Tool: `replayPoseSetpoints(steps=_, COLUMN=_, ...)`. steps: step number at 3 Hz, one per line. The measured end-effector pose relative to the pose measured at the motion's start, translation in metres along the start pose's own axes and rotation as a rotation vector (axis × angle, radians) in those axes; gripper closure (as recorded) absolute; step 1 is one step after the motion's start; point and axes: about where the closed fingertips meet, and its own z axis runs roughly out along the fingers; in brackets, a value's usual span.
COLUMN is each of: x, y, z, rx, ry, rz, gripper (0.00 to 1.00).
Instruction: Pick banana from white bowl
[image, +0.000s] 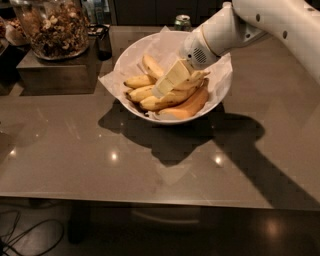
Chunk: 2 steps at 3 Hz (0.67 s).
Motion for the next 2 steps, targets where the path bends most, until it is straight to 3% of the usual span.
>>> replayPoseSetpoints(steps=2, x=0.0001, y=0.0, z=0.0003, rx=0.0, ry=0.0, rz=0.0, gripper=0.42)
